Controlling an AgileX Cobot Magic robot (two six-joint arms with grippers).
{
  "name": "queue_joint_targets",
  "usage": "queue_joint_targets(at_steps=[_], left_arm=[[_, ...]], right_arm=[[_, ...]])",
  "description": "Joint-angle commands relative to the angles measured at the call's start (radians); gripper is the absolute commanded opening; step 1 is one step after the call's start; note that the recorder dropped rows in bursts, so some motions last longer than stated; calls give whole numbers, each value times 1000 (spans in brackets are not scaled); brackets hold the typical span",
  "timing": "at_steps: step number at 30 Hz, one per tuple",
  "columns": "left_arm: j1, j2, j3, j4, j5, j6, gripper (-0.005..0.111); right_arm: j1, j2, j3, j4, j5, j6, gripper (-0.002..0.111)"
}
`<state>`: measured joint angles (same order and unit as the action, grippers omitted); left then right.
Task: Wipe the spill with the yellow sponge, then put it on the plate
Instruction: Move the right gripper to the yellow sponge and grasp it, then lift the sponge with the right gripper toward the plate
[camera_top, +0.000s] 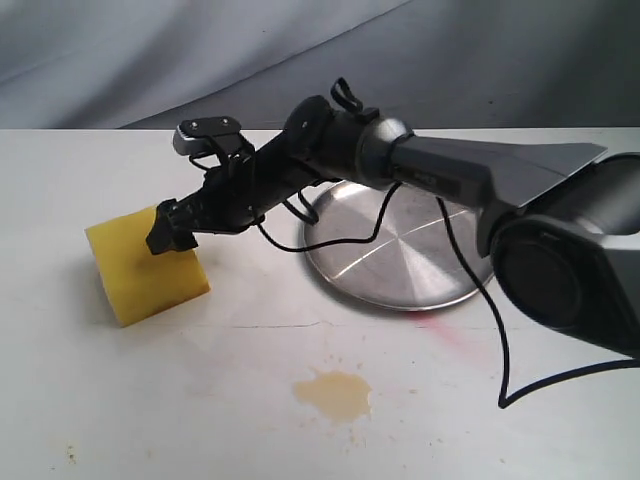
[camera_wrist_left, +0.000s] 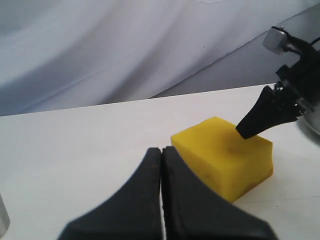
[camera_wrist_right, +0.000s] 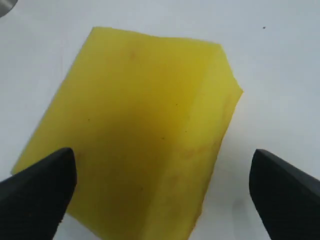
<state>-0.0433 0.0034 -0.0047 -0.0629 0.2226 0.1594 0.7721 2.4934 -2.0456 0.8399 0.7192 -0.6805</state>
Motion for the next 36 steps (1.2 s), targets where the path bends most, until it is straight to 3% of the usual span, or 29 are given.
queue_joint_targets(at_steps=[1,3,6,14,15,22,30,36], left_arm=[[-5,-3,5,-6,-10,0,0],[-5,-3,5,-6,-10,0,0],[-5,-3,5,-6,-10,0,0],[-5,-3,5,-6,-10,0,0],[-5,-3,5,-6,-10,0,0],[-5,-3,5,-6,-10,0,0],[-5,-3,5,-6,-10,0,0],[-5,-3,5,-6,-10,0,0]], right_arm=[[24,52,-50,16,0,13,84],[30,68,-62,16,4,22,80],[36,72,-62,12,4,30,65],[36,41,-62,-25,48,52,3],[36,29,-62,-38,63,49,0],[36,-133,37,-43,58,13,0],[36,-478,498,-87,-102,-46,0],[36,-698,784,-175,-154,39,0]])
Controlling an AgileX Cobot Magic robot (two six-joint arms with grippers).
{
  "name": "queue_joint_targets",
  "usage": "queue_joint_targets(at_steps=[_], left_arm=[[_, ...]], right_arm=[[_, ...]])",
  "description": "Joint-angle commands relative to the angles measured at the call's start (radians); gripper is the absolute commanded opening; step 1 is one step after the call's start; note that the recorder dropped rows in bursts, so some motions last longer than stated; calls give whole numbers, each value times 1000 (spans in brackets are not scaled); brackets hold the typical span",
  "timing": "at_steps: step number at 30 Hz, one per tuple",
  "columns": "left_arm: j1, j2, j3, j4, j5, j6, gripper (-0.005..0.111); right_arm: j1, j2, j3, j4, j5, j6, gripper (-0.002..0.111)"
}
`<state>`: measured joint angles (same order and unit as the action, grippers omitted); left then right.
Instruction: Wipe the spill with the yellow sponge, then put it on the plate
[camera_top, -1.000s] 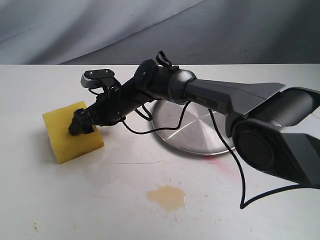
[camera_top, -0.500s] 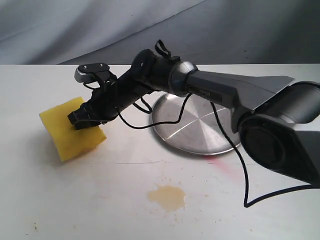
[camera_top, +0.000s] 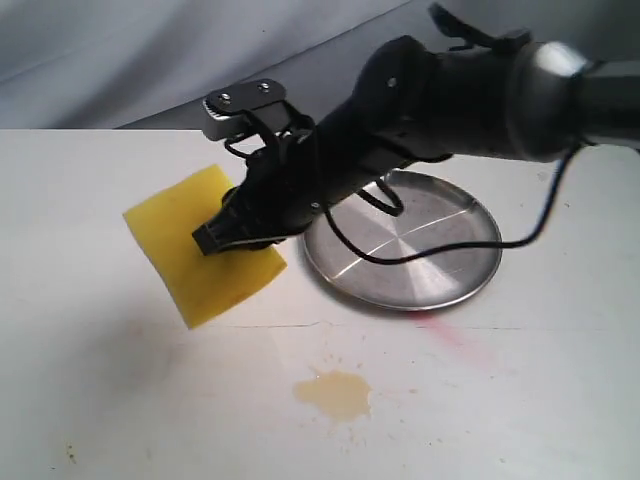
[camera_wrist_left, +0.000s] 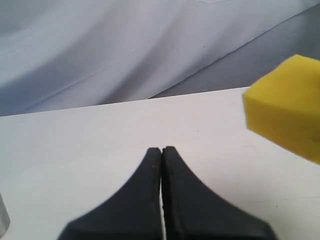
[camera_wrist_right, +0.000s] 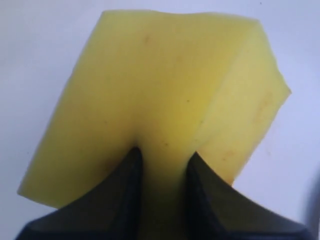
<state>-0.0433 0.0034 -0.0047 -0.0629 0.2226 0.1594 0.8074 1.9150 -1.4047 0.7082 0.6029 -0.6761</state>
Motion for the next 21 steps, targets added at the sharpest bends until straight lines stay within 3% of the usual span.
queue_joint_targets(at_steps=[1,7,12,16,21], left_arm=[[-5,-3,5,-6,-10,0,0],[-5,-3,5,-6,-10,0,0],[-5,-3,5,-6,-10,0,0],[-5,-3,5,-6,-10,0,0],[-5,-3,5,-6,-10,0,0]], right_arm=[[0,-153,189,-43,-43,47,0],[0,-376,579,-30,-130,142,0],[0,-442,792,-30,-273,228,0],[0,-316,782,-32,-283,232,0],[8,-95,613,-20,-202,180,0]])
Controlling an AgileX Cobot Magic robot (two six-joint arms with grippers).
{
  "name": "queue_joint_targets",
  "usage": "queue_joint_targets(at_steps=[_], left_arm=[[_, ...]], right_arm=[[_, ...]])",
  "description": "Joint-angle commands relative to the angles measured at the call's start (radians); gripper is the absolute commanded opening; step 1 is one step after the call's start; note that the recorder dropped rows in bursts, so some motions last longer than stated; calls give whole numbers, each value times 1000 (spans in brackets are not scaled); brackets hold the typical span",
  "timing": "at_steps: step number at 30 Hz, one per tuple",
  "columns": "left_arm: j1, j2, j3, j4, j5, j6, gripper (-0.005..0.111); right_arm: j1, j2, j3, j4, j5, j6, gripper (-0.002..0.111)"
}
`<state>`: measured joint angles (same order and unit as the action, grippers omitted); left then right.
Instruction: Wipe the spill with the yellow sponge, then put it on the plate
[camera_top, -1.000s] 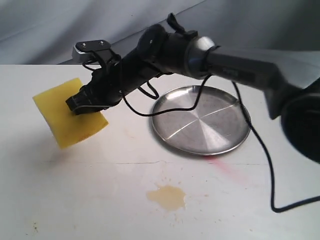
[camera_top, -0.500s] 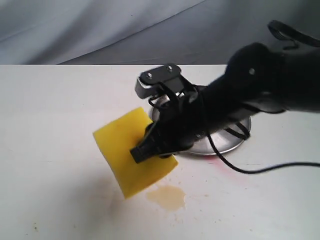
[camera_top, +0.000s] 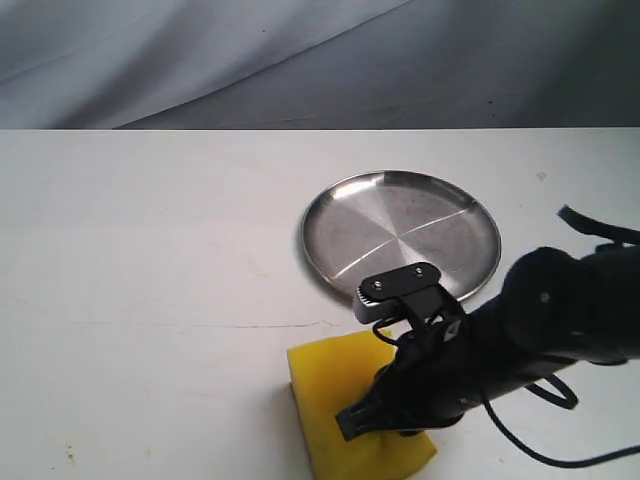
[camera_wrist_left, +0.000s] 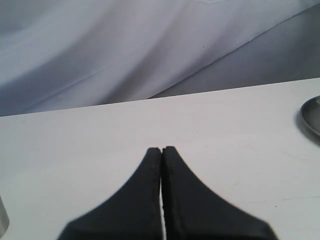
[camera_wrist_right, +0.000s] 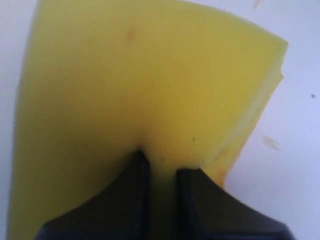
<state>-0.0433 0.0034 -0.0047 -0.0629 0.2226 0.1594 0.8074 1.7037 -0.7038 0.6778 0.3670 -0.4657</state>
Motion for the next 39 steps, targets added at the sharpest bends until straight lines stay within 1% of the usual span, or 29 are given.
queue_joint_targets(at_steps=[1,7,10,12,16,20,24,28,31,34,39], left_arm=[[-5,-3,5,-6,-10,0,0],[-5,-3,5,-6,-10,0,0],[-5,-3,5,-6,-10,0,0],[-5,-3,5,-6,-10,0,0],[-5,-3,5,-6,-10,0,0],[-5,-3,5,-6,-10,0,0],[-5,-3,5,-6,-10,0,0],[-5,-3,5,-6,-10,0,0],[-5,-3,5,-6,-10,0,0],[-5,-3,5,-6,-10,0,0],[-5,-3,5,-6,-10,0,0]], right_arm=[[13,134,-113,10,43,-30,0],[73,209,-289,10,87,-34,0],[79,258,-361,8,149,-34,0],[79,273,-371,6,160,-34,0],[68,252,-292,-27,150,-29,0],[38,170,-142,-39,60,9,0],[-30,28,3,-87,46,59,0],[-123,-103,90,-247,66,190,0],[-171,-161,98,-342,109,258,0],[-168,-148,85,-346,112,258,0],[-103,-4,-14,-216,121,164,0]])
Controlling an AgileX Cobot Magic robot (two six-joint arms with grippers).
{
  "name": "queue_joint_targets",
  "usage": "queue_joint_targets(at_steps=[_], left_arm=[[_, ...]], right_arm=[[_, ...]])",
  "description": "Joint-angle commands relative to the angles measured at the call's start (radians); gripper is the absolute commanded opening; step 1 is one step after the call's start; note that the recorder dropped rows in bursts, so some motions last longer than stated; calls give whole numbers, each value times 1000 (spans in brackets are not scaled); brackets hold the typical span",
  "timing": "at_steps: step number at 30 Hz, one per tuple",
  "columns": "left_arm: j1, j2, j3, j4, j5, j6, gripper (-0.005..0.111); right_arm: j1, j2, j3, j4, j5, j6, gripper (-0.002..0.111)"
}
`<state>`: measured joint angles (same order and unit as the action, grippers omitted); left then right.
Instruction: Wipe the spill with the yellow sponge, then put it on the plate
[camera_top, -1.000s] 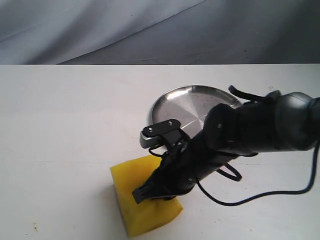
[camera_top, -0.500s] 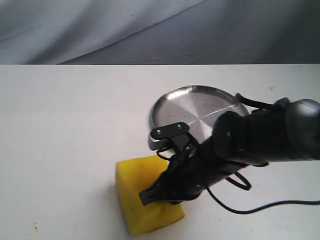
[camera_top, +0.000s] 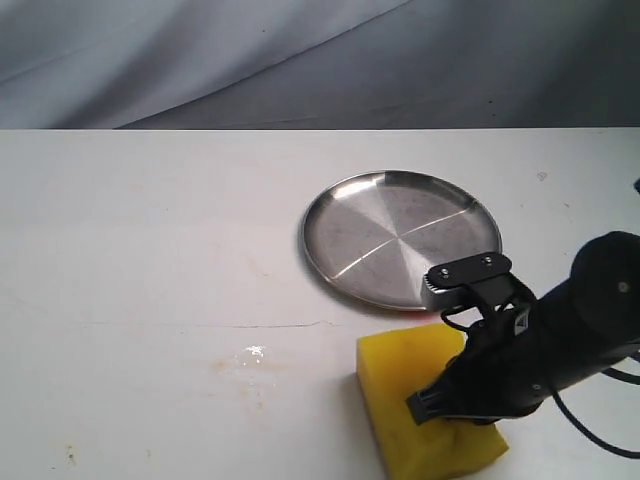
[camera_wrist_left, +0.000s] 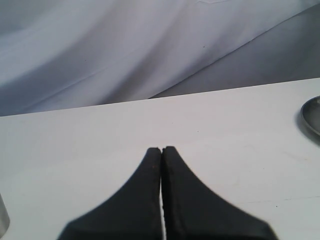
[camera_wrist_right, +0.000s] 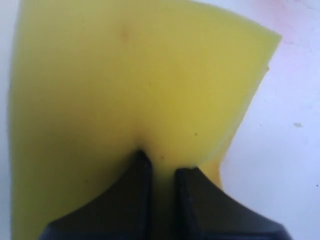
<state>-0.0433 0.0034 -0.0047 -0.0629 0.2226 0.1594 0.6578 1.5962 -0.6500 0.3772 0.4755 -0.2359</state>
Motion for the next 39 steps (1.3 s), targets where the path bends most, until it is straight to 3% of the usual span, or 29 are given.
queue_joint_targets(at_steps=[1,9,13,16,20,24,31,34,39], left_arm=[[-5,-3,5,-6,-10,0,0],[-5,-3,5,-6,-10,0,0],[-5,-3,5,-6,-10,0,0],[-5,-3,5,-6,-10,0,0],[-5,-3,5,-6,-10,0,0],[-5,-3,5,-6,-10,0,0],[-5,-3,5,-6,-10,0,0],[-5,-3,5,-6,-10,0,0],[-5,-3,5,-6,-10,0,0]], right_arm=[[70,143,-103,114,12,-87,0],[246,382,-461,211,61,-131,0],[271,490,-657,210,162,-116,0],[271,516,-702,175,213,-95,0],[269,479,-629,-25,228,56,0],[229,365,-437,-138,181,157,0],[30,42,-98,-150,110,177,0],[-31,-44,-66,-150,120,174,0],[-15,-5,-99,-52,108,89,0]])
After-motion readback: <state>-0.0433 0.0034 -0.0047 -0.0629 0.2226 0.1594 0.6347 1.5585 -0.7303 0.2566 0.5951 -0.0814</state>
